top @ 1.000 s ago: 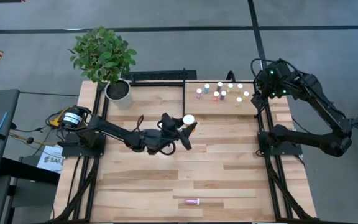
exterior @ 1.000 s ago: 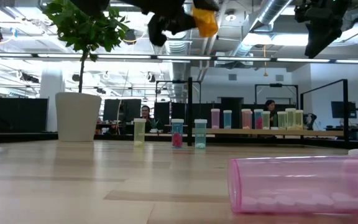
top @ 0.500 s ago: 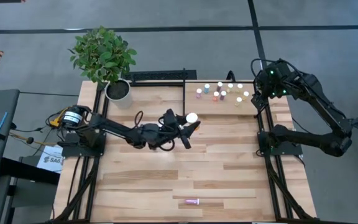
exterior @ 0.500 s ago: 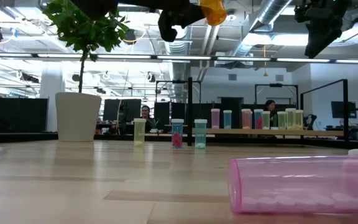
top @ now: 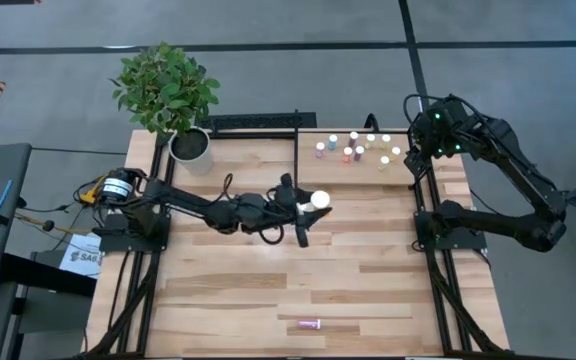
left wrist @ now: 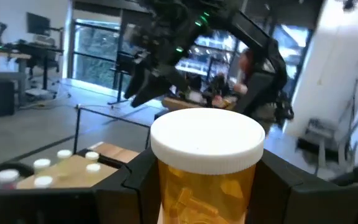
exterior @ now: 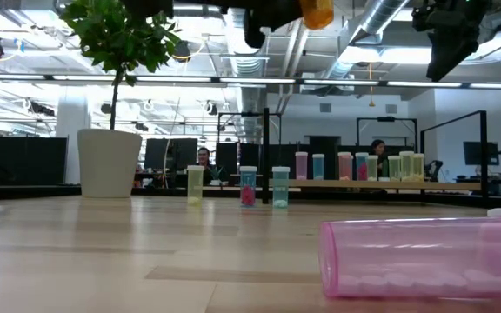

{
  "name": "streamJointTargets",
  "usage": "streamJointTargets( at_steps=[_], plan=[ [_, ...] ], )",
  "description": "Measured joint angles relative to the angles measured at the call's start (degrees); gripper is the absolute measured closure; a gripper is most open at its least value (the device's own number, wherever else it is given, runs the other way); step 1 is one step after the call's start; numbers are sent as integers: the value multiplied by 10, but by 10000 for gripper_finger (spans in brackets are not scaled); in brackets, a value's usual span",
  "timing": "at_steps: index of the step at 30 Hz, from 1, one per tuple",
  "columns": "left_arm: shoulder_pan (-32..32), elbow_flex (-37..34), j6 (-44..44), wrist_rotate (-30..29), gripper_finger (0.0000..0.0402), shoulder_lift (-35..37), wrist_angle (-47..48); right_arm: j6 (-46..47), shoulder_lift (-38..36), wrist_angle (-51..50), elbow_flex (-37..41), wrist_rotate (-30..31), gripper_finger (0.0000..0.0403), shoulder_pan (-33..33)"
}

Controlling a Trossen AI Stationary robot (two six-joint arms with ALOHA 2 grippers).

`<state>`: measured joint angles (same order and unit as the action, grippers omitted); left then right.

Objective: Pick and place medicine bottles onto shelf by color
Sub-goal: Move the orange pill bottle to the center of the table

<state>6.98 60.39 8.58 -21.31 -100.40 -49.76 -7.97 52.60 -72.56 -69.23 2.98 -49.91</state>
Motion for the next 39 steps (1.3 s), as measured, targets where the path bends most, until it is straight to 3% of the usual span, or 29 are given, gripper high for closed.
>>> streamJointTargets(
  at_steps=[5, 10, 18, 25, 30, 35, 39],
  plan=[
    [3, 63, -83, 12, 241, -24, 104, 0, 0, 0, 0, 0, 165, 0],
    [9, 131, -135, 16, 241, -96, 97, 0, 0, 0, 0, 0, 165, 0],
    [12, 220, -93, -1, 241, -238, 32, 0, 0, 0, 0, 0, 165, 0],
    [20, 307, -111, -80, 241, -349, -3, 0, 0, 0, 0, 0, 165, 0],
    [26, 366, -106, -177, 241, -407, 5, 0, 0, 0, 0, 0, 165, 0],
    [23, 395, -85, -264, 241, -433, 59, 0, 0, 0, 0, 0, 165, 0],
    [18, 397, 16, -298, 241, -432, 143, 0, 0, 0, 0, 0, 165, 0]
  ],
)
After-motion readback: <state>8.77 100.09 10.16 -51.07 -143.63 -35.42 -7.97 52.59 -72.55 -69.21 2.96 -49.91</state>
